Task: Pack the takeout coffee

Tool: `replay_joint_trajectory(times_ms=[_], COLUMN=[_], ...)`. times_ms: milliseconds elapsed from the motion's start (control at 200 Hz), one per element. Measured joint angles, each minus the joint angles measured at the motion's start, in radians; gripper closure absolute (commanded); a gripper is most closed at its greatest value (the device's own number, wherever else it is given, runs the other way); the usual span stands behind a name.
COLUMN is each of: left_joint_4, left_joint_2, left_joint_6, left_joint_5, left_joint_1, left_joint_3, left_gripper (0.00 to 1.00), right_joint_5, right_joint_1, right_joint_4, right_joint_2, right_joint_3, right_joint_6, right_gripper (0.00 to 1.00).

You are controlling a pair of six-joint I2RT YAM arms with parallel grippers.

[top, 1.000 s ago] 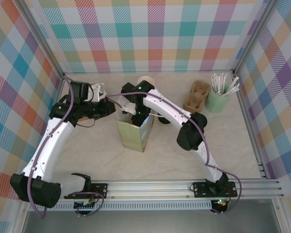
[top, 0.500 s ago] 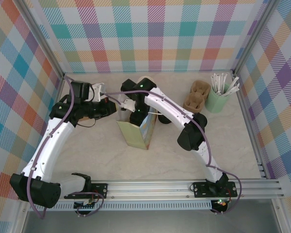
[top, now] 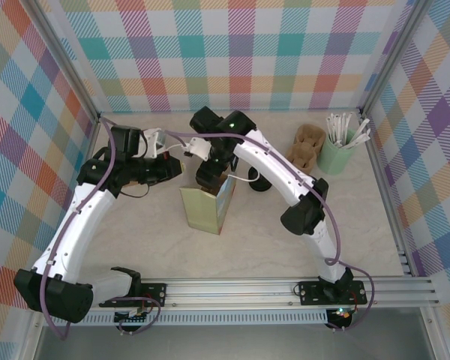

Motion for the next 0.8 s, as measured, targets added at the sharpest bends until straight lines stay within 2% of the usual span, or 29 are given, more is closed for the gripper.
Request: replay_joint_trajectory(times_ms=[185, 380, 595, 705, 800], left_joint_4=[-0.001, 0.000, -0.011, -0.040, -0.061], left_joint_2=[-0.009, -0.010, -0.011, -0.011, -0.010], left_joint_6=[-0.013, -0.019, -0.012, 0.006, 0.021], left_joint_5=[-0.001, -0.001, -0.008, -0.031, -0.055], left_joint_1=[-0.005, -0.005, -0.005, -0.006, -0.008], left_joint_3=[-0.015, -0.016, 0.018, 0.086, 0.156], left_gripper=[0.83, 0.71, 0.44, 0.37, 0.33], right_joint_5=[-0.022, -0.039, -0.043, -0.022, 0.006], right_joint_1=[-0.016, -0.049, -0.087, -0.113, -0.140], right_joint_4=[0.031, 0.074, 0.100, 0.119, 0.145], right_joint_2=[-0.032, -0.151, -0.287, -0.364, -0.450], right_joint_3=[0.048, 0.051, 0.050, -0.018, -0.149], right_joint_6=[0.049, 0.138, 0.257, 0.320, 0.369], right_gripper=[0.08, 0.00, 0.00, 0.00, 0.00])
